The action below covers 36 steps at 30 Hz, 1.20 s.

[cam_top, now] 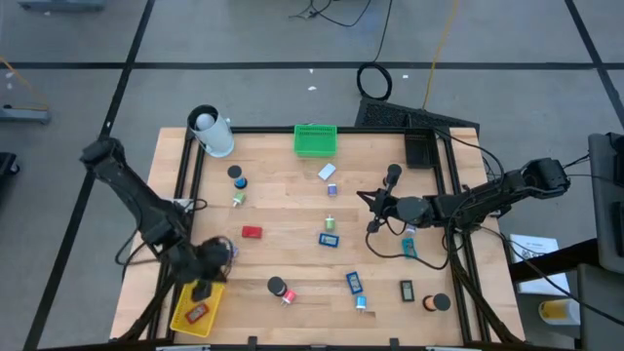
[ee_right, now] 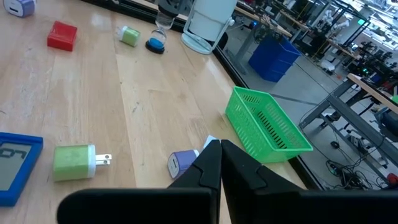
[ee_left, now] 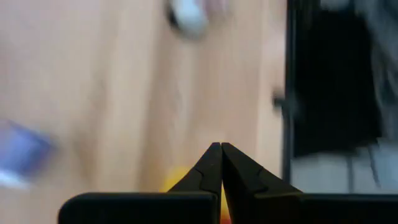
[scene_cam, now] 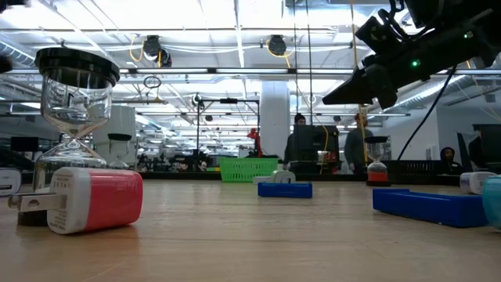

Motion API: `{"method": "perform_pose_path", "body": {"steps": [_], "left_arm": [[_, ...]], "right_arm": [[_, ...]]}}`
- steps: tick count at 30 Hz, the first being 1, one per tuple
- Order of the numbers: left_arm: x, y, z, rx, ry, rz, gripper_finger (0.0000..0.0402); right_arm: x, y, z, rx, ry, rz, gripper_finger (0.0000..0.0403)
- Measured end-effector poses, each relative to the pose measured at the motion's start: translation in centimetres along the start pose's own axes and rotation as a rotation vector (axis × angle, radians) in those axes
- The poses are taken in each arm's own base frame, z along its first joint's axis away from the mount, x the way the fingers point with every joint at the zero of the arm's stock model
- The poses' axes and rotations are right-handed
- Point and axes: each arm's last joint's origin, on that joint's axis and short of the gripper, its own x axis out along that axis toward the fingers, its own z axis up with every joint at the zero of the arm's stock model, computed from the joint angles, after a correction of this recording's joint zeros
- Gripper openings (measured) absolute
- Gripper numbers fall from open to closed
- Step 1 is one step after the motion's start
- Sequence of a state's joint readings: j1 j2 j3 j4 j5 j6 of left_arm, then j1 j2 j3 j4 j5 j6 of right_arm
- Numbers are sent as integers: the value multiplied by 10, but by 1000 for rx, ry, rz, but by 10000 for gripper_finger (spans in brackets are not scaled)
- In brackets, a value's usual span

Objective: Pick & Place Office items
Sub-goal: Put the right purple adapter into the black basket

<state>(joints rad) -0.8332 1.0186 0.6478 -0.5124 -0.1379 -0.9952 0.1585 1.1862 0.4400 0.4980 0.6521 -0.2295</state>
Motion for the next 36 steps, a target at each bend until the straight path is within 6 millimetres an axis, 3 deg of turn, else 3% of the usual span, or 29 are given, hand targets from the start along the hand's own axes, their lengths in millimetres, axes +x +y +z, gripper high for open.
{"method": "perform_pose_path", "body": {"steps": [6, 10, 17, 20, 25, 31, 36], "left_arm": [[-9, 24, 33, -51, -315, 205, 11], [-2, 36, 61, 49, -416, 270, 4], [24, 52, 111, 339, -747, 136, 4], [33, 72, 118, 390, -896, 89, 4], [43, 106, 118, 382, -1024, 168, 8], [50, 134, 122, 369, -1012, 307, 3], [54, 145, 123, 393, -982, 373, 12]], "right_arm": [[0, 0, 1, 7, -5, -1, 0], [0, 0, 1, 14, -6, -1, 0], [0, 0, 1, 57, -6, -1, 0], [0, 0, 1, 81, -6, -1, 0], [0, 0, 1, 143, -6, 0, 0], [0, -1, 6, 206, 11, 3, 1], [-2, -6, 21, 271, 99, 8, 6]]}}
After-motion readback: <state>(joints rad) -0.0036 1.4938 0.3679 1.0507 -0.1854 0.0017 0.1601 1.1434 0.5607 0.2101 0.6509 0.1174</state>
